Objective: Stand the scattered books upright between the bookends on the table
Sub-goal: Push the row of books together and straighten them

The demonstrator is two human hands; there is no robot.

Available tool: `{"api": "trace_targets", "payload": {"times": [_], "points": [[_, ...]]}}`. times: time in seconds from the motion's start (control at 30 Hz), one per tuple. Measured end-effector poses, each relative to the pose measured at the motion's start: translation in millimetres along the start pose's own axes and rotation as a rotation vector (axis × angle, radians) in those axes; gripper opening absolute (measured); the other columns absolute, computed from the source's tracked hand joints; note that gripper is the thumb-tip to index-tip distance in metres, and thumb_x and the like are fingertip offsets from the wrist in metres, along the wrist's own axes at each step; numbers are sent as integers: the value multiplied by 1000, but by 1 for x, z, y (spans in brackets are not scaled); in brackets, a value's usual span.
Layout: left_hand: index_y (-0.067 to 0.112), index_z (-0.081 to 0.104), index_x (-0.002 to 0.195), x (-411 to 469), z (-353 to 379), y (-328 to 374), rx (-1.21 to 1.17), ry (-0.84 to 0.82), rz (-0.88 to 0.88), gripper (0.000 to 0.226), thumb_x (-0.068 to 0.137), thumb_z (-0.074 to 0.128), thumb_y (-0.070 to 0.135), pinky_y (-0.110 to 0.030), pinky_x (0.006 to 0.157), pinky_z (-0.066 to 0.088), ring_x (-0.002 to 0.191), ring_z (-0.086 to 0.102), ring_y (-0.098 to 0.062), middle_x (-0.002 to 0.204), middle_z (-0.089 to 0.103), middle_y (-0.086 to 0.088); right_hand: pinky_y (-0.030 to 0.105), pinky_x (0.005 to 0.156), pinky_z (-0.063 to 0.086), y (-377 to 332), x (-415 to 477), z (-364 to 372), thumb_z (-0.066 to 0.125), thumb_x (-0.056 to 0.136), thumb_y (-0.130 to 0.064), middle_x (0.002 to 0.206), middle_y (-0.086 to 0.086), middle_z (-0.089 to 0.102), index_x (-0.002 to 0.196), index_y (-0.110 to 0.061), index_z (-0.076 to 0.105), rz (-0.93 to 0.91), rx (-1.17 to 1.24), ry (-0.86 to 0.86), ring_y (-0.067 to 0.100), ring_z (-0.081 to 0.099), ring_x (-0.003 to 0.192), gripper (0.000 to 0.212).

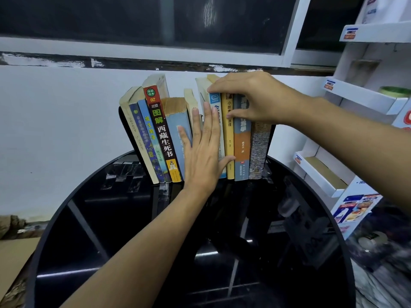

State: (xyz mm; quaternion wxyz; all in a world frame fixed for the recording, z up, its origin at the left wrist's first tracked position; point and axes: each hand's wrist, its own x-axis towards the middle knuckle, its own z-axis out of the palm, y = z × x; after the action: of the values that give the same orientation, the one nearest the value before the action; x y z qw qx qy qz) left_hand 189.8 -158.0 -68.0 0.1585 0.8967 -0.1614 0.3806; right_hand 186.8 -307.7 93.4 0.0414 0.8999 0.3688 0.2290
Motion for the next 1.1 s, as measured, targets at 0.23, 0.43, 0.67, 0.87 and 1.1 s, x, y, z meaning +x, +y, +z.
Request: {"api": "trace_targets", "payload": {"times": [0.23, 0.43, 0.67, 0.87, 1.1], "points": [[12, -12, 159, 1, 5, -2, 21, 28, 8, 129, 77, 76, 59, -66, 121, -2, 150, -25, -28, 170, -7, -12, 40, 112, 43, -3, -3, 7, 79, 86, -18, 144, 4, 58, 142, -17, 57, 23, 25, 68, 22, 52, 134, 61], [12, -13, 159, 1, 6, -2, 35, 44, 9, 130, 76, 77, 58, -65, 121, -3, 150, -23, -28, 170, -4, -12, 37, 112, 43, -5, -4, 9, 80, 85, -17, 143, 3, 59, 141, -18, 58, 40, 29, 85, 20, 52, 134, 60], [10, -6, 160, 0, 6, -3, 50, 67, 21, 127, 76, 78, 55, -64, 121, -2, 152, -19, -28, 170, -3, -12, 41, 112, 44, -9, -4, 13, 81, 84, -14, 141, 5, 61, 139, -14, 61, 58, 32, 126, 22, 54, 134, 58], [10, -7, 160, -3, 4, -5, 55, 62, 37, 114, 88, 71, 51, -63, 122, -3, 152, -22, -27, 170, -5, -12, 44, 110, 45, -8, -3, 12, 77, 88, -18, 144, 3, 57, 141, -16, 58, 33, 26, 105, 21, 51, 136, 57], [8, -4, 161, -7, -2, 13, -35, 31, 79, 103, 95, 49, 66, -61, 124, -4, 156, -12, -28, 170, -9, -12, 40, 113, 42, 14, -20, -1, 79, 86, -30, 149, 5, 53, 149, -13, 47, 42, 73, 74, 19, 48, 137, 73]]}}
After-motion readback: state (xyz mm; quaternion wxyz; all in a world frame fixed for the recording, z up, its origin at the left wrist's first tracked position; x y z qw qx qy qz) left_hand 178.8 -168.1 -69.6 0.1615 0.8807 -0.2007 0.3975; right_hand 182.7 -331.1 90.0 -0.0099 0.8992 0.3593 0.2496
